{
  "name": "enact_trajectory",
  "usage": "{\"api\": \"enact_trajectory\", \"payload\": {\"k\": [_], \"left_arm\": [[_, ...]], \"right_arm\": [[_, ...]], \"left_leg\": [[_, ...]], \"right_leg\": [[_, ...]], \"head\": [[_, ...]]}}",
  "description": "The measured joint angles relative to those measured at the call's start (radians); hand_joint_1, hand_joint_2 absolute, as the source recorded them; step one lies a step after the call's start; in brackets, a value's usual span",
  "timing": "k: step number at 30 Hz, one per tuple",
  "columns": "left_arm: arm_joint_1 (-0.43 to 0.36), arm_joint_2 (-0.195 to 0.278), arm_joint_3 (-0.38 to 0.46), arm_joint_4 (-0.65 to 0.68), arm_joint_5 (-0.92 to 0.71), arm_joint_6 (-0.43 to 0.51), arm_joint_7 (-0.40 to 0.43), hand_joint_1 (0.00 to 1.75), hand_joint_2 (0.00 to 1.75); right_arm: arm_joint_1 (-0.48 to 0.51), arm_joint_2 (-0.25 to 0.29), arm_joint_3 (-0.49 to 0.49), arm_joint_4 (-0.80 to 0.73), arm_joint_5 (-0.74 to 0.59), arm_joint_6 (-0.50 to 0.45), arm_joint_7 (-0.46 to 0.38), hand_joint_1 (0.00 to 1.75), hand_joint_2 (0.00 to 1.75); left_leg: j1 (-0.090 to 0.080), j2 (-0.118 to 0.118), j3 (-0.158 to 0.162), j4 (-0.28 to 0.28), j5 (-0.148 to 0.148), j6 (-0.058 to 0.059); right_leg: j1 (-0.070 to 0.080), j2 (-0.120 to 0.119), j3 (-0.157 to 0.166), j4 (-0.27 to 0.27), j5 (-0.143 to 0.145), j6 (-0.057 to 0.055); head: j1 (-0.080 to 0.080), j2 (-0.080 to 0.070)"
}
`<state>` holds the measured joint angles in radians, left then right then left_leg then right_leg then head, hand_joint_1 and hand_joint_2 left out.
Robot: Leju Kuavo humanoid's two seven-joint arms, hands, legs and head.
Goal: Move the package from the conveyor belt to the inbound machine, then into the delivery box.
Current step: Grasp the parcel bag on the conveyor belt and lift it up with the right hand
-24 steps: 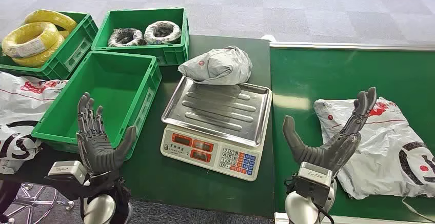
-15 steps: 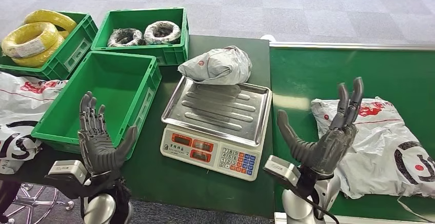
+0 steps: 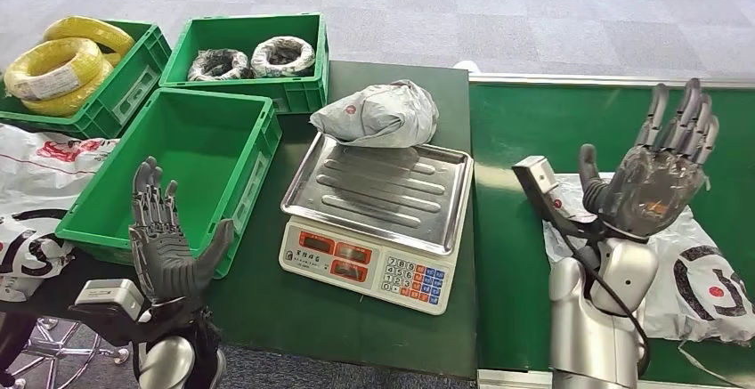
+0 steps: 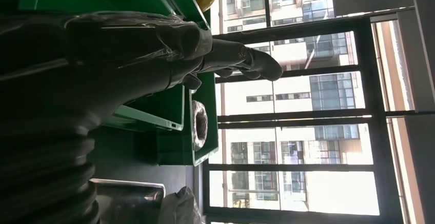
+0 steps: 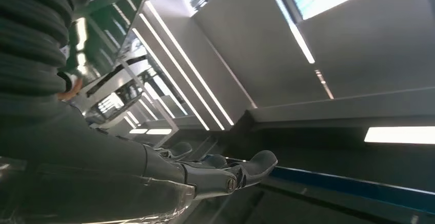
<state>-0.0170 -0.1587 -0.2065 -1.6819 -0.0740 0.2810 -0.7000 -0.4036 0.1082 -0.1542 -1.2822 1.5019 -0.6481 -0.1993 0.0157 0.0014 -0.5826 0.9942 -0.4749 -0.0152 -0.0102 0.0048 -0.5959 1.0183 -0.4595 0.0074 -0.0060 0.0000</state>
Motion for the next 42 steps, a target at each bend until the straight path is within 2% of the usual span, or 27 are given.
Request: {"api": "enact_trajectory", "payload": {"k": [2, 5, 9, 15, 26, 29, 33, 36, 38, 40, 42], "left_arm": [[0.004, 0.007, -0.003, -0.011, 0.002, 0.012, 0.0, 0.0, 1.75], [0.006, 0.015, -0.007, -0.024, 0.003, 0.02, 0.0, 0.0, 1.75], [0.008, 0.02, -0.017, -0.031, 0.003, 0.022, 0.0, 0.0, 1.75], [0.008, 0.025, -0.022, -0.036, 0.004, 0.023, 0.0, 0.0, 1.75], [0.008, 0.028, -0.023, -0.036, 0.004, 0.024, 0.0, 0.0, 1.75], [0.007, 0.031, -0.027, -0.039, 0.01, 0.041, 0.0, 0.0, 1.75], [0.007, 0.039, -0.037, -0.051, 0.018, 0.068, 0.0, 0.0, 1.75], [0.008, 0.046, -0.043, -0.064, 0.021, 0.082, 0.0, 0.0, 1.75], [0.01, 0.05, -0.045, -0.073, 0.024, 0.09, 0.0, 0.0, 1.75], [0.012, 0.054, -0.045, -0.081, 0.026, 0.09, 0.0, 0.0, 1.75], [0.013, 0.059, -0.045, -0.086, 0.027, 0.08, 0.0, 0.0, 1.75]], "right_arm": [[-0.059, -0.064, -0.03, 0.079, 0.012, 0.0, 0.06, 0.0, 1.75], [-0.128, -0.145, -0.059, 0.184, 0.011, 0.0, 0.083, 0.0, 1.75], [-0.175, -0.2, -0.076, 0.265, 0.01, -0.001, 0.082, 0.0, 1.75], [-0.197, -0.237, -0.081, 0.322, 0.01, -0.001, 0.082, 0.0, 1.75], [-0.204, -0.251, -0.082, 0.356, 0.012, -0.001, 0.089, 0.0, 1.75], [-0.223, -0.26, -0.082, 0.387, 0.016, -0.001, 0.135, 0.0, 1.75], [-0.33, -0.3, -0.081, 0.555, 0.019, 0.004, 0.212, 0.0, 1.75], [-0.414, -0.322, -0.077, 0.715, 0.019, 0.05, 0.264, 0.0, 1.75], [-0.442, -0.328, -0.077, 0.786, 0.006, 0.094, 0.254, 0.0, 1.75], [-0.447, -0.326, -0.088, 0.84, -0.058, 0.18, 0.178, 0.0, 1.75], [-0.424, -0.316, -0.12, 0.877, -0.165, 0.35, 0.049, 0.0, 1.75]], "left_leg": [[0.0, -0.001, 0.0, 0.0, 0.0, 0.0], [-0.001, -0.002, 0.0, 0.001, 0.0, 0.001], [-0.001, -0.002, 0.0, 0.001, 0.0, 0.001], [0.0, -0.002, 0.0, 0.0, 0.0, 0.001], [-0.001, -0.002, 0.0, 0.0, 0.0, 0.001], [-0.001, -0.002, -0.001, 0.0, 0.0, 0.001], [-0.001, -0.001, -0.001, 0.0, 0.0, 0.001], [-0.001, -0.002, 0.0, 0.001, 0.0, 0.001], [-0.001, -0.002, 0.0, 0.001, 0.001, 0.001], [0.0, -0.002, 0.0, 0.001, 0.0, 0.001], [0.001, -0.003, -0.001, 0.001, 0.0, 0.001]], "right_leg": [[0.0, -0.002, 0.001, 0.0, 0.0, 0.0], [-0.001, -0.002, 0.001, 0.0, 0.0, 0.0], [0.0, -0.003, 0.0, 0.0, 0.0, 0.0], [0.0, -0.002, 0.0, 0.0, 0.0, 0.0], [0.0, -0.002, 0.0, 0.0, 0.0, 0.0], [0.0, -0.002, 0.0, 0.0, 0.0, 0.0], [-0.001, -0.002, 0.001, 0.0, 0.0, 0.001], [-0.001, -0.003, 0.001, 0.0, 0.0, 0.001], [0.0, -0.003, 0.001, 0.0, 0.0, 0.001], [0.0, -0.003, 0.001, 0.0, 0.0, 0.001], [0.001, -0.003, 0.001, 0.0, 0.0, 0.001]], "head": [[0.0, 0.0], [0.0, 0.0], [0.0, 0.0], [0.0, 0.0], [0.0, 0.0], [0.0, 0.0], [0.0, 0.0], [0.0, 0.0], [0.0, 0.0], [0.0, 0.0], [0.0, 0.0]]}}
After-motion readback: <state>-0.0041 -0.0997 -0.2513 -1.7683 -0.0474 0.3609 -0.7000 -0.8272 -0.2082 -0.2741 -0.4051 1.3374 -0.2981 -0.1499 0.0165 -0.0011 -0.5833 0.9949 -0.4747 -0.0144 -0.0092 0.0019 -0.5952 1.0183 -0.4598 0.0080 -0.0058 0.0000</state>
